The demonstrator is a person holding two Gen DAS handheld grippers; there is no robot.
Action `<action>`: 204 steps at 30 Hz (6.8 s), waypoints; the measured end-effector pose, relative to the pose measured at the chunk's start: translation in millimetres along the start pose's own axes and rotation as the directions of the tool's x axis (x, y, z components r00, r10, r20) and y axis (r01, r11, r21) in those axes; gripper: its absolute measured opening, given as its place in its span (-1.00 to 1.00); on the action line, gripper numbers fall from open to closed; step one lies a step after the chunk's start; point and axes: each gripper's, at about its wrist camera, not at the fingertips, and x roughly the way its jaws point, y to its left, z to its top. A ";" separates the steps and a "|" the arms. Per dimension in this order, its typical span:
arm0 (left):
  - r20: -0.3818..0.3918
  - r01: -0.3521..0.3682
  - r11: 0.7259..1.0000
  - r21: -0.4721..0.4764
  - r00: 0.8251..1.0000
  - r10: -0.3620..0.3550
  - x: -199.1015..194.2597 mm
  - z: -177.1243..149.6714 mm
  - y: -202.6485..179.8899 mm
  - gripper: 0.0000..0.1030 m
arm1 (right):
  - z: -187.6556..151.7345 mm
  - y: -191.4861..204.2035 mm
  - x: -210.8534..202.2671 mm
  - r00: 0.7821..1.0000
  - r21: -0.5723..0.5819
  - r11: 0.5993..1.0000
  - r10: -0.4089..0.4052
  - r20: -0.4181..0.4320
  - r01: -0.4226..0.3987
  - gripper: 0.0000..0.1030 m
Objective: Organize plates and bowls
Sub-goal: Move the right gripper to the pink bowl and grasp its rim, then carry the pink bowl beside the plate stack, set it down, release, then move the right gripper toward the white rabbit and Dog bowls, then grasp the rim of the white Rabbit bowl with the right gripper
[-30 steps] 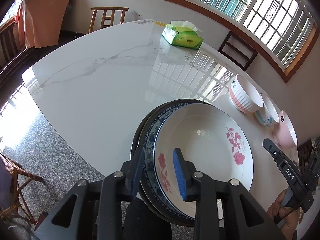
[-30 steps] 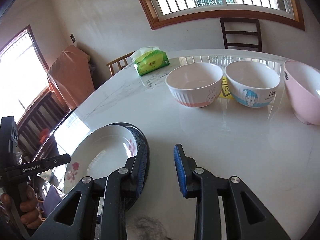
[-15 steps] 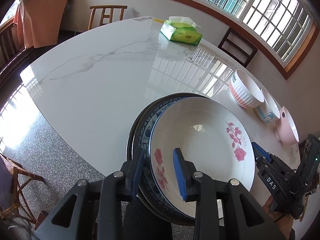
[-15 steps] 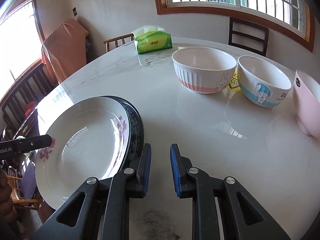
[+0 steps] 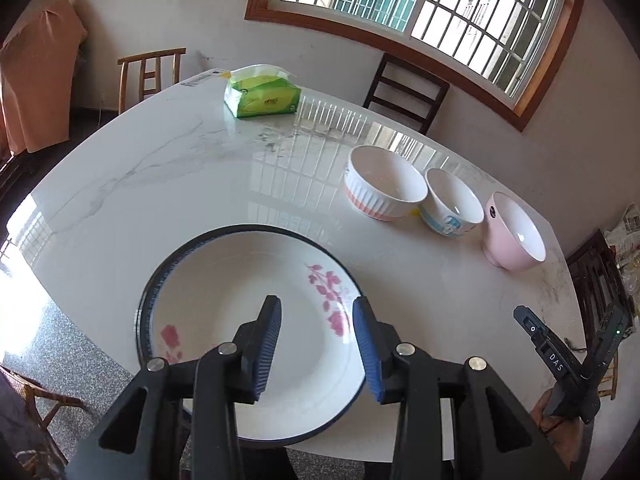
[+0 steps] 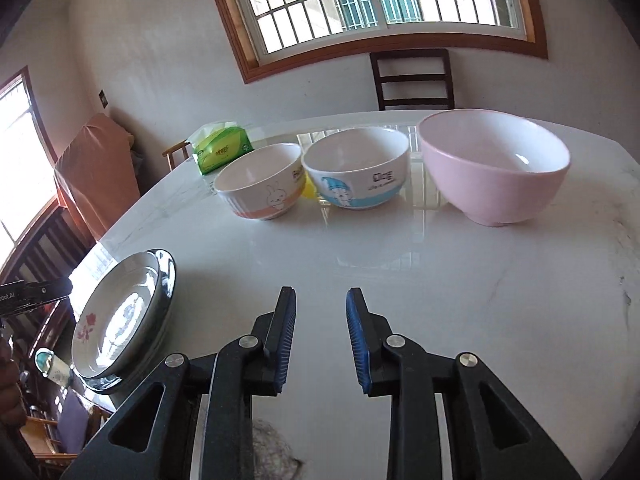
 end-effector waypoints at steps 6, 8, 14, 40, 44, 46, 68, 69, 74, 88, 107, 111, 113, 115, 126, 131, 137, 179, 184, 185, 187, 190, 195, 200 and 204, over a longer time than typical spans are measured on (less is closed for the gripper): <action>-0.111 0.176 0.982 0.063 0.979 -0.169 41.6 20.2 -95.1 -0.27 | 6.2 -86.7 -43.7 0.995 0.133 0.987 -0.095 0.027 0.091 -0.48; -0.137 0.222 0.972 0.078 0.968 -0.210 56.1 31.6 -127.1 -0.27 | 11.1 -109.7 -55.4 0.995 0.169 0.982 -0.095 0.032 0.088 -0.48; -0.217 0.252 0.962 0.102 0.950 -0.225 102.9 61.3 -201.6 -0.27 | 42.7 -156.6 -66.7 0.996 0.172 0.982 -0.080 -0.030 0.084 -0.46; -0.346 0.125 0.989 -0.078 0.927 -0.145 209.4 87.8 -238.0 -0.27 | 170.0 -205.4 59.0 0.962 0.026 0.996 -0.079 -0.260 0.089 -0.36; -0.395 0.103 0.992 -0.074 0.910 -0.124 219.3 85.1 -239.3 -0.30 | 170.9 -208.3 79.1 0.945 0.010 0.996 -0.079 -0.317 0.087 -0.36; -0.416 0.096 0.992 -0.078 0.902 -0.120 224.8 82.2 -242.7 -0.55 | 167.7 -205.9 88.7 0.930 -0.030 0.993 -0.118 -0.349 0.115 -0.58; -0.406 0.077 0.997 0.019 0.912 -0.062 176.1 58.1 -240.0 -0.76 | 155.5 -196.1 52.6 0.925 0.010 0.996 -0.074 -0.372 0.084 -0.87; -0.402 0.077 0.997 0.022 0.913 -0.061 167.8 54.8 -235.8 -0.76 | 151.2 -192.4 46.9 0.927 0.012 0.997 -0.060 -0.370 0.070 -0.85; -0.392 0.066 0.997 0.035 0.919 -0.047 121.6 29.5 -205.6 -0.76 | 118.1 -169.1 15.2 0.929 0.065 0.998 0.032 -0.368 -0.009 -0.80; -0.360 -0.052 0.996 0.068 0.930 0.073 59.0 -26.6 -111.0 -0.76 | 20.9 -55.8 -13.1 0.850 0.113 0.972 0.237 -0.470 -0.208 -0.73; -0.325 -0.048 0.996 0.077 0.943 0.071 61.7 -39.0 -85.6 -0.76 | 3.4 -23.5 -6.1 0.835 0.103 0.978 0.208 -0.510 -0.182 -0.73; -0.322 -0.049 0.995 0.088 0.944 0.075 64.6 -40.1 -82.0 -0.71 | 3.2 -20.2 -4.6 0.833 0.106 0.976 0.216 -0.509 -0.189 -0.73; -0.308 -0.047 0.994 0.096 0.949 0.074 64.0 -39.1 -80.9 -0.62 | 2.9 -18.4 -3.0 0.829 0.117 0.974 0.228 -0.511 -0.196 -0.73; -0.283 -0.042 0.994 0.100 0.957 0.069 61.3 -37.1 -79.4 -0.58 | 2.3 -18.0 -3.3 0.829 0.118 0.972 0.236 -0.508 -0.204 -0.73; -0.179 -0.010 0.996 0.087 0.983 0.026 35.1 -27.4 -64.1 -0.32 | 13.7 -27.7 -9.2 0.863 0.174 0.957 0.284 -0.418 -0.231 -0.59; -0.178 0.093 0.996 -0.002 0.980 -0.092 18.3 -16.5 -51.4 0.06 | 25.0 -27.1 -24.3 0.888 0.150 0.959 0.280 -0.366 -0.241 -0.56; -0.082 0.054 0.994 0.096 0.996 -0.046 -4.8 7.2 -56.4 0.12 | 55.6 -19.1 -37.8 0.884 0.147 0.945 0.326 -0.335 -0.292 -0.55; -0.213 -0.062 0.996 0.060 0.974 0.074 188.2 166.4 -26.5 0.12 | 137.0 25.5 156.7 0.817 0.351 0.927 0.303 -0.490 -0.133 -0.28; -0.295 -0.077 0.996 0.054 0.951 0.089 206.2 158.9 -26.6 -0.78 | 134.5 25.9 166.1 0.823 0.326 0.940 0.263 -0.504 -0.101 -0.30; -0.295 -0.078 0.996 0.054 0.951 0.090 205.5 157.9 -26.5 -0.78 | 134.5 27.7 166.3 0.828 0.307 0.947 0.245 -0.504 -0.093 -0.33; -0.302 -0.078 0.996 0.033 0.950 0.085 200.4 153.7 -22.5 -0.78 | 134.1 29.4 167.5 0.835 0.282 0.956 0.216 -0.506 -0.076 -0.48; -0.303 -0.071 0.997 0.001 0.951 0.068 183.8 143.0 -17.0 -0.77 | 132.3 28.3 164.1 0.836 0.276 0.957 0.221 -0.501 -0.088 -0.52; -0.276 -0.062 0.998 -0.014 0.959 0.056 135.8 120.1 -20.3 -0.74 | 128.1 34.6 137.8 0.837 0.251 0.956 0.257 -0.484 -0.149 -0.56; -0.199 -0.050 0.998 0.031 0.978 0.055 78.9 97.5 -40.0 -0.73 | 120.3 41.2 92.0 0.835 0.233 0.948 0.303 -0.459 -0.215 -0.57; -0.141 -0.035 0.997 0.065 0.989 0.043 34.8 74.8 -57.0 -0.72 | 111.7 43.6 50.0 0.834 0.212 0.943 0.326 -0.445 -0.256 -0.58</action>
